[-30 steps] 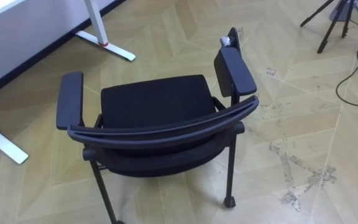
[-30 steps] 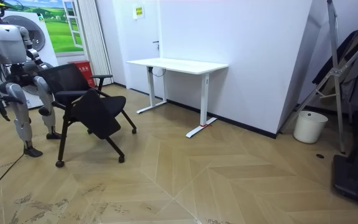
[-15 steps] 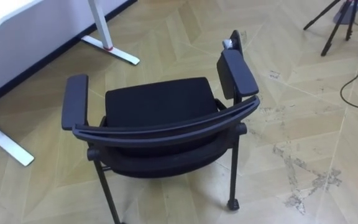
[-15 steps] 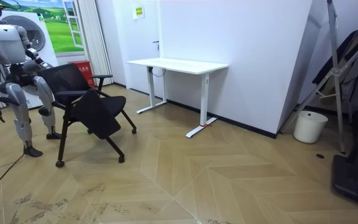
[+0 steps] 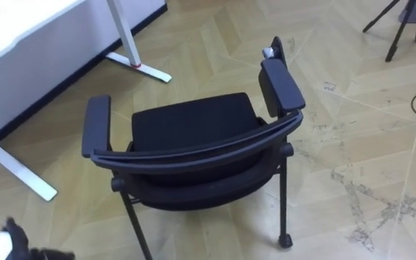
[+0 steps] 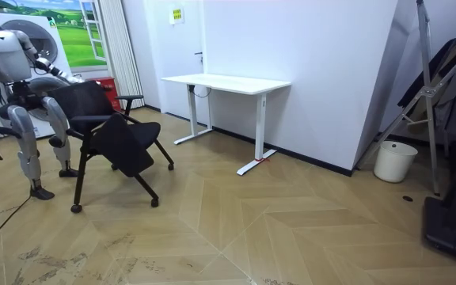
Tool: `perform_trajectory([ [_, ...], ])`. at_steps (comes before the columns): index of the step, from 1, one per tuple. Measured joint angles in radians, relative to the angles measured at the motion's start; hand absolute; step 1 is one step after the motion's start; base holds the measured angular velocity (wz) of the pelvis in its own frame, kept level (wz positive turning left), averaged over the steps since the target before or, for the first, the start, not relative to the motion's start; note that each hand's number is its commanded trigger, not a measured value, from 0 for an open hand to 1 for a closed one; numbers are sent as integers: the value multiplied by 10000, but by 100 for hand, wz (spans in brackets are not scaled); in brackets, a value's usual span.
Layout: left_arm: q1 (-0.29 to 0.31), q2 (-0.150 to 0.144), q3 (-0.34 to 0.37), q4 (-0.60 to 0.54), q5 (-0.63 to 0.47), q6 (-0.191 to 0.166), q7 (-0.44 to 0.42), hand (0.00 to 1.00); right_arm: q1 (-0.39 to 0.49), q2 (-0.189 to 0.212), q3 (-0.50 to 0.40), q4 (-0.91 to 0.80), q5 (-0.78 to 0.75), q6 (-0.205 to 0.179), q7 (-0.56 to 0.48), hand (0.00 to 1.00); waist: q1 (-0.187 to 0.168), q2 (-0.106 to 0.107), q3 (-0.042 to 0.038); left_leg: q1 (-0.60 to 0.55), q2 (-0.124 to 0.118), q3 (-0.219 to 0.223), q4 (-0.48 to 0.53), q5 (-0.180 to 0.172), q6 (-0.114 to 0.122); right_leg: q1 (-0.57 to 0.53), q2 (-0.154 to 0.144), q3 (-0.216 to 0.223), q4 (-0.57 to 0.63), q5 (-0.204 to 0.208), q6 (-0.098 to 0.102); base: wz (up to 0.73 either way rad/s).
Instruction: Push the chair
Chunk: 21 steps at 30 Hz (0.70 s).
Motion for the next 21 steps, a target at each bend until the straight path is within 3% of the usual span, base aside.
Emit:
perform_trajectory([
  [6,-119,88,91,-1590,1888,110,353,0,-3,81,-131,38,89,63,-9,0,39,41,26,16,-1,4,-12,1,0,4,-1,-10,-5,-10,-12,0],
  [9,-384,185,91,-2115,2891,144,381,0,-40,79,-33,73,78,117,171,0,42,-130,47,10,-1,11,-17,1,0,18,2,24,-9,-10,-12,0],
  [12,-420,200,64,-2992,3917,436,399,0,-86,91,-35,16,17,154,190,0,-32,-233,9,-110,-8,-18,-18,0,0,-4,1,-4,-31,-8,-12,4],
  [17,-431,201,-121,-4076,4568,792,552,0,-95,87,-31,79,45,232,150,0,-206,-225,10,-113,-5,-16,-12,0,0,-21,1,-19,-25,-7,-14,1],
  [21,-504,211,-511,-4452,4664,821,535,0,-148,79,-23,191,21,226,144,0,-279,-183,49,-80,0,-16,-19,0,0,10,0,-20,-24,-4,-18,0],
])
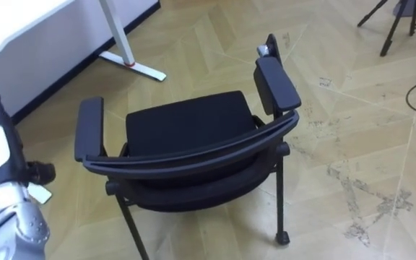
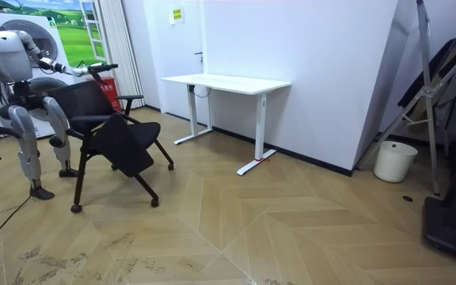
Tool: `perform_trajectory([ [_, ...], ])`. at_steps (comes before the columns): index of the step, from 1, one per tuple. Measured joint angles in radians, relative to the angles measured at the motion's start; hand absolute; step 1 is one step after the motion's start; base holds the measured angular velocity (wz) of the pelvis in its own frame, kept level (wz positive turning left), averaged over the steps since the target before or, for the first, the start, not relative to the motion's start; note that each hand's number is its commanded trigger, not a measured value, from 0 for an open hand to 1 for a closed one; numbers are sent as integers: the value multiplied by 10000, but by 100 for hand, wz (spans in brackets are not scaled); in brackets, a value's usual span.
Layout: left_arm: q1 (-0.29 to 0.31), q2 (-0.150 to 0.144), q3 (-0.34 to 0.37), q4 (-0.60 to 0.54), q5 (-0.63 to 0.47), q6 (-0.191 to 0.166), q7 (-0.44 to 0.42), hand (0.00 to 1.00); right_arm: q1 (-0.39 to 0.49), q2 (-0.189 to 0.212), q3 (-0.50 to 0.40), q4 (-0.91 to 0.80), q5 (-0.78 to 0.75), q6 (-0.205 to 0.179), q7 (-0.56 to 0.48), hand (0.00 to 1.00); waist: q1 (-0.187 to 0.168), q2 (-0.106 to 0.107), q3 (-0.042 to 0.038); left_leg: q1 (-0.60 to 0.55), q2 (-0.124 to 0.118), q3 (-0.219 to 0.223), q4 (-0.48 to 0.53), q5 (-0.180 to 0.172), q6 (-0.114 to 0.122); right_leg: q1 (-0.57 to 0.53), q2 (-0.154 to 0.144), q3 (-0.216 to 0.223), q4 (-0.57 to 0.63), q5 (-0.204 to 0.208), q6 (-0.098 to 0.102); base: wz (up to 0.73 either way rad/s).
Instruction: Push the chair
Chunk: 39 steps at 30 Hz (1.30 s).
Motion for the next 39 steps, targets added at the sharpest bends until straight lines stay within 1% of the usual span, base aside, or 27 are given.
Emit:
perform_trajectory([
  [1,0,2,-135,-36,0,30,-27,0,-44,-17,61,95,44,-1,-3,0,-11,3,15,-2,0,2,-2,0,0,3,0,4,0,0,0,0],
  [2,13,0,-462,-257,172,182,-207,0,-66,-15,95,181,68,4,-4,0,-37,20,40,-54,1,-1,-2,0,0,-30,0,-1,-1,0,0,7],
  [3,40,2,-801,-602,484,268,-483,0,-56,-9,231,175,83,4,11,0,-14,32,62,-95,4,-3,-3,-1,1,-66,0,-14,3,1,-1,7],
  [5,107,1,-1236,-1118,1006,356,-892,0,-39,-8,379,175,244,7,47,0,7,41,96,-141,3,-3,0,-1,2,-97,0,-12,-8,1,-2,3],
  [7,146,4,-1504,-1438,1458,389,-1279,0,-50,0,468,175,347,4,121,0,16,45,94,-142,1,-1,2,-1,2,-104,0,4,-12,1,-2,0],
  [10,143,26,-1605,-1696,2191,644,-1778,0,-115,-25,743,188,426,-2,279,0,-17,92,57,-172,-4,-5,4,-1,2,-146,-2,16,-13,1,-2,0],
  [11,148,126,-1786,-1834,2458,771,-1965,0,-181,-29,763,247,468,-4,304,0,-13,116,45,-216,-10,-18,4,-1,2,-166,-6,6,-13,1,-1,5],
  [13,171,511,-2160,-2065,2807,835,-2234,0,-331,-32,763,351,506,-3,350,0,-40,130,45,-237,-12,-38,4,0,3,-170,-6,-14,-13,1,-2,6],
  [14,178,784,-2392,-2212,2944,866,-2421,0,-408,-48,763,369,505,-5,358,0,-76,141,40,-244,-16,-53,3,0,3,-162,-7,-26,-11,1,-2,7],
  [15,188,1009,-2625,-2434,3004,982,-2637,0,-495,-79,781,404,524,-11,356,0,-129,167,45,-243,-26,-88,2,0,3,-153,-14,-20,-10,2,-1,7],
  [18,386,1402,-2962,-3044,3015,1222,-3208,0,-729,-178,880,568,750,-14,333,0,-277,236,46,-223,-60,-163,-2,1,4,-100,-38,-21,-8,2,1,6],
  [21,511,1608,-3157,-3645,3040,1370,-3766,0,-753,-254,898,616,763,-12,326,0,-295,306,63,-192,-75,-174,-5,1,4,-62,-51,-20,-9,2,1,4],
  [22,529,1621,-3183,-3771,3036,1409,-3885,0,-765,-292,941,618,748,-9,320,0,-297,339,73,-196,-80,-174,-5,1,4,-64,-57,-39,-9,2,2,0],
  [23,537,1621,-3216,-3942,3043,1477,-4138,0,-782,-379,946,616,633,-9,319,0,-305,412,102,-207,-99,-171,-3,2,6,-66,-81,-116,-9,0,8,5],
  [24,537,1622,-3227,-3995,3037,1509,-4425,0,-790,-455,940,615,547,-14,309,0,-337,491,112,-233,-109,-171,5,3,8,-70,-97,-157,-8,-6,19,6],
  [25,537,1626,-3229,-3996,3027,1517,-4570,0,-785,-480,940,615,479,-14,300,0,-353,507,122,-247,-110,-169,8,9,17,-81,-100,-167,-8,-9,23,5],
  [26,537,1659,-3236,-4003,3019,1546,-4845,0,-775,-505,940,612,396,-14,291,0,-358,571,98,-283,-110,-162,12,26,43,-125,-101,-167,-5,-12,28,0],
  [27,537,1773,-3269,-4063,2974,1571,-5117,0,-794,-564,941,612,379,-12,290,0,-359,655,50,-363,-109,-166,27,33,52,-205,-101,-149,-5,-14,31,0],
  [28,536,1865,-3321,-4120,2943,1574,-5270,0,-806,-610,940,612,363,-12,290,0,-369,665,51,-403,-110,-169,32,39,63,-239,-104,-143,-3,-14,31,0],
  [31,532,2145,-3437,-4423,2908,1609,-6126,0,-821,-815,939,611,447,-13,267,0,-490,684,53,-396,-146,-216,58,53,82,-271,-146,-161,3,-31,56,2],
  [33,475,2435,-3695,-4741,2901,1738,-6997,0,-878,-831,939,610,738,-14,286,0,-507,649,69,-396,-149,-261,59,53,82,-202,-146,-196,-5,-35,61,2],
  [34,444,2464,-3748,-4831,2902,1759,-7266,0,-889,-828,931,610,775,-14,307,0,-522,655,66,-400,-149,-263,60,53,82,-206,-146,-193,-5,-35,61,0],
  [35,403,2479,-3823,-5064,2903,1846,-7911,0,-889,-826,878,611,753,-12,375,0,-533,681,48,-399,-151,-258,60,53,82,-206,-146,-174,-5,-35,61,0],
  [36,408,2481,-3865,-5359,2900,1925,-8569,0,-886,-823,738,624,706,-12,493,0,-532,676,52,-398,-151,-260,61,52,82,-199,-146,-156,-9,-35,61,0],
  [37,407,2485,-3867,-5498,2904,1937,-8865,0,-886,-823,680,624,678,-12,527,0,-533,682,52,-402,-151,-263,62,52,82,-196,-146,-160,-10,-35,61,0],
  [38,397,2532,-3871,-5715,2900,1957,-9411,0,-883,-832,633,631,667,-14,575,0,-559,691,60,-418,-151,-272,65,52,82,-191,-146,-176,-10,-35,61,3],
  [39,365,2665,-3948,-5891,2870,2027,-9896,0,-884,-835,632,650,659,-13,598,0,-592,705,61,-422,-150,-280,66,52,82,-188,-146,-173,-4,-35,61,3],
])
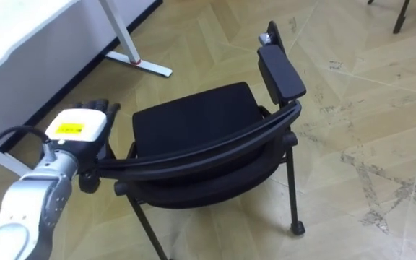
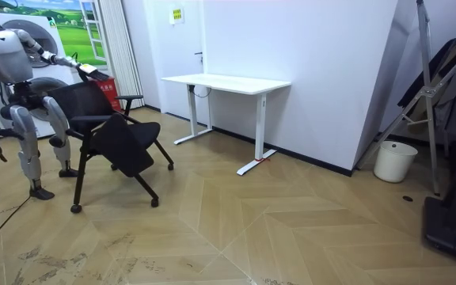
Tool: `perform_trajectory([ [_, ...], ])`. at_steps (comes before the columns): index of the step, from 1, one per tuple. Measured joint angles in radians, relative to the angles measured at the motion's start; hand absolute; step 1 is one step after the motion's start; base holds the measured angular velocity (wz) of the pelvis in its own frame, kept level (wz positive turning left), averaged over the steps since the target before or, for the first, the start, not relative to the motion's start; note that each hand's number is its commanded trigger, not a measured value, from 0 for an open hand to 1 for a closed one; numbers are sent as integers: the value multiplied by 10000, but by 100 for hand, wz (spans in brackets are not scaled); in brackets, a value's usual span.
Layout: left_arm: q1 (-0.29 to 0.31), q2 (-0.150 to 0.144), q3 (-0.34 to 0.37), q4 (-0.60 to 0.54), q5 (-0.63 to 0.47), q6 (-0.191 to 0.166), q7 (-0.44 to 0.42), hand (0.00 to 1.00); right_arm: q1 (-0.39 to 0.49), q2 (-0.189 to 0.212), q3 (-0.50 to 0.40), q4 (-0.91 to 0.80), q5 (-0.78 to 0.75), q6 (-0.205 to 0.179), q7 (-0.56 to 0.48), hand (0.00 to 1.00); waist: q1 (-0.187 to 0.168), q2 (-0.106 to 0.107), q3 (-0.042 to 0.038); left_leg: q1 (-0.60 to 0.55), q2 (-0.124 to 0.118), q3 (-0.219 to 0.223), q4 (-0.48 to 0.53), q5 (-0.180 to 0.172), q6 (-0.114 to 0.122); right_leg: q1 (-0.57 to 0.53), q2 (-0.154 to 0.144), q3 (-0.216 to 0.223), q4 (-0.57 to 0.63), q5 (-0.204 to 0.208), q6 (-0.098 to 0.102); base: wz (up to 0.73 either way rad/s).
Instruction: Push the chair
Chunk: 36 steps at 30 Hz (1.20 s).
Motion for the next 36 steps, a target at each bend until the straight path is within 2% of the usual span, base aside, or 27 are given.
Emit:
perform_trajectory([
  [1,-26,89,-23,-92,-148,56,-223,0,-1,0,-6,4,-2,3,6,0,-7,17,-3,0,1,-2,4,0,0,0,0,6,3,0,0,0],
  [3,-159,458,-27,-527,-538,305,-1139,0,-25,3,-21,4,-34,9,72,0,-119,87,20,4,2,-1,18,0,0,1,-2,31,13,0,0,0],
  [4,-208,531,-31,-598,-579,359,-1338,0,-44,-2,-20,10,-35,9,97,0,-138,122,28,6,2,-1,20,-1,0,2,-5,33,20,0,0,0],
  [6,-447,787,-106,-876,-788,599,-2070,0,-207,-6,-22,160,-30,12,100,0,-220,252,80,-47,0,-2,57,-2,0,-32,-15,27,18,0,0,0],
  [9,-548,915,-208,-1415,-1034,734,-2767,0,-300,-6,0,381,35,17,96,0,-217,308,87,-188,-2,-18,164,-2,-1,-120,-23,44,0,-3,-1,0],
  [10,-550,916,-212,-1526,-1090,740,-2902,0,-311,-8,-1,408,47,12,96,0,-219,360,60,-198,0,-22,169,-2,-1,-134,-20,56,1,-3,-1,-3],
  [12,-628,959,-212,-2057,-1532,776,-3356,0,-322,-3,4,499,158,12,103,0,-202,351,78,-208,-1,-37,172,-2,-1,-152,-22,75,12,-2,-1,0],
  [18,-1188,1125,-224,-2271,-2483,781,-3726,0,-319,0,19,542,260,9,99,0,-215,337,87,-226,-7,-139,159,-2,-1,-164,-19,58,40,-1,-2,0],
  [23,-1190,1134,-221,-2271,-2765,801,-3907,0,-266,-1,29,585,406,14,96,0,-242,325,96,-244,-13,-237,155,-2,0,-161,-13,27,54,0,-3,2],
  [31,-1148,1111,-213,-1927,-3505,906,-3891,0,-111,-6,24,317,470,12,-120,0,-261,206,165,-250,-20,-166,170,-2,0,-199,-13,42,82,-1,-2,1],
  [34,-1145,875,-186,-1406,-3840,954,-3854,0,-90,3,31,320,525,19,-121,0,-311,155,155,-230,-21,-118,187,-2,0,-206,-19,61,63,-3,-1,0],
  [36,-1099,479,-203,-768,-3896,1000,-3783,0,-134,26,61,335,784,24,-116,0,-412,89,167,-185,-24,-118,185,-2,0,-189,-14,82,51,-3,0,0],
])
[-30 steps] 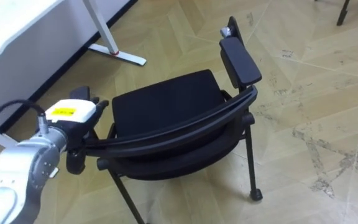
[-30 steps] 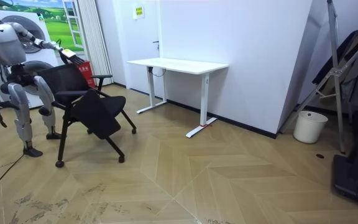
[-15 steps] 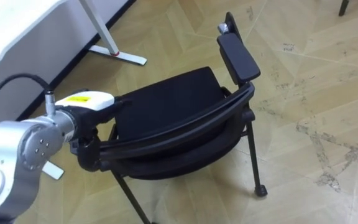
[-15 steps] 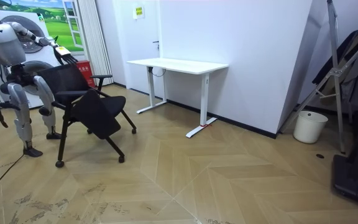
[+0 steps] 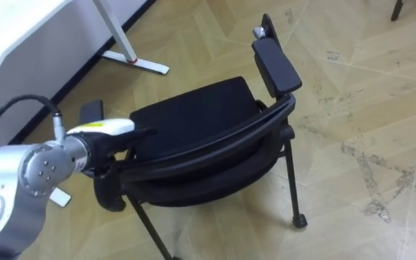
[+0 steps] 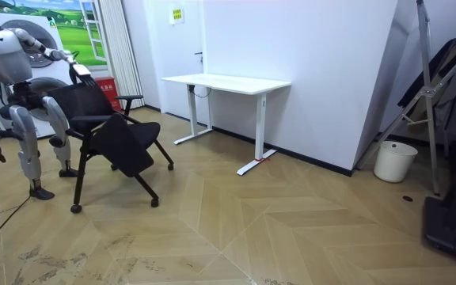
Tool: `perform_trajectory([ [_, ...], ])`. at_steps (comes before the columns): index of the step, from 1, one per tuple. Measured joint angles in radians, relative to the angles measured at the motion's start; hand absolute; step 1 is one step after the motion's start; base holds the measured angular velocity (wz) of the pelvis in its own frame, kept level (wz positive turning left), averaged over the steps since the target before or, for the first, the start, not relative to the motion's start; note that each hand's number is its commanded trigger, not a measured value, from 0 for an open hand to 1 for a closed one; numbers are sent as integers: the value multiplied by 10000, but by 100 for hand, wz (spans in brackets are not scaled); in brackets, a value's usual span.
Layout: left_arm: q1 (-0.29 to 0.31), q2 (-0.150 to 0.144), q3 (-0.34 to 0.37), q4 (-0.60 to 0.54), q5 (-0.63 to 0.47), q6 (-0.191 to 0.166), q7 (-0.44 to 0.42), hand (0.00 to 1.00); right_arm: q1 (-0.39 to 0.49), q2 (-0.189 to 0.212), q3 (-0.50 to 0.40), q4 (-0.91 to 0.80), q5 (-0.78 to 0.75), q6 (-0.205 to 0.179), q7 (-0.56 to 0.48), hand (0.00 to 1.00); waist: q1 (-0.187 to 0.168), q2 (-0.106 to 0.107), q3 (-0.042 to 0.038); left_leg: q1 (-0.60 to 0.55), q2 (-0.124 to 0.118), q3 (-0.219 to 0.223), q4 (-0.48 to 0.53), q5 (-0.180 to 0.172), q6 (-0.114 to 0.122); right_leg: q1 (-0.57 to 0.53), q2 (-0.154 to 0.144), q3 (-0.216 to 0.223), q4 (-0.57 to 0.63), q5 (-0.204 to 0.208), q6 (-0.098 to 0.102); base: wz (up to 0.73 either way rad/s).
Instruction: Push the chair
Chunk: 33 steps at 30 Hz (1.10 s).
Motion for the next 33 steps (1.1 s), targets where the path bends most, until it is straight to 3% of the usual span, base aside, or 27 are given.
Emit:
perform_trajectory([
  [4,90,-338,-55,762,-5,-23,475,0,32,32,112,-3,101,38,-79,0,-61,-196,-14,21,2,12,-26,0,0,-1,10,18,-2,0,0,-4],
  [6,81,-568,-49,1234,21,-57,933,0,31,69,182,-5,142,230,-234,0,-69,-336,-77,30,4,117,-39,0,0,17,10,161,-4,1,-1,-11],
  [8,78,-585,-54,1466,45,-49,1090,0,25,75,180,-70,39,338,-236,0,-131,-394,-108,64,4,135,-83,0,0,14,10,185,15,3,-2,-7],
  [14,-47,-1229,82,2830,138,-85,1637,0,64,120,181,-480,-276,627,-489,0,-251,-424,-92,610,19,410,-243,0,1,368,-2,261,132,-18,29,-8],
  [17,-61,-1334,70,3214,117,-102,2101,62,61,241,185,-810,-272,696,-655,0,-329,-456,-84,716,22,458,-204,0,1,295,-2,375,188,-188,32,-6],
  [18,-58,-1364,76,3273,120,-103,2219,97,70,254,184,-853,-260,767,-713,0,-341,-483,-100,727,34,466,-193,0,0,286,2,377,213,-204,33,-3],
  [22,-17,-1350,61,3278,128,-146,2401,100,107,270,181,-855,-100,905,-947,0,-324,-573,-151,763,39,501,-176,1,1,269,2,425,290,-200,21,-2],
  [28,361,-1330,17,3263,497,-719,2940,100,196,298,158,-861,-17,990,-1100,0,-304,-582,-155,904,41,561,-193,1,0,363,4,485,295,-195,15,-3],
  [33,803,-1568,46,3269,899,-1154,4314,100,231,365,56,-860,-70,990,-1147,0,-284,-677,-157,905,43,584,-192,2,3,362,6,477,309,-193,22,0],
])
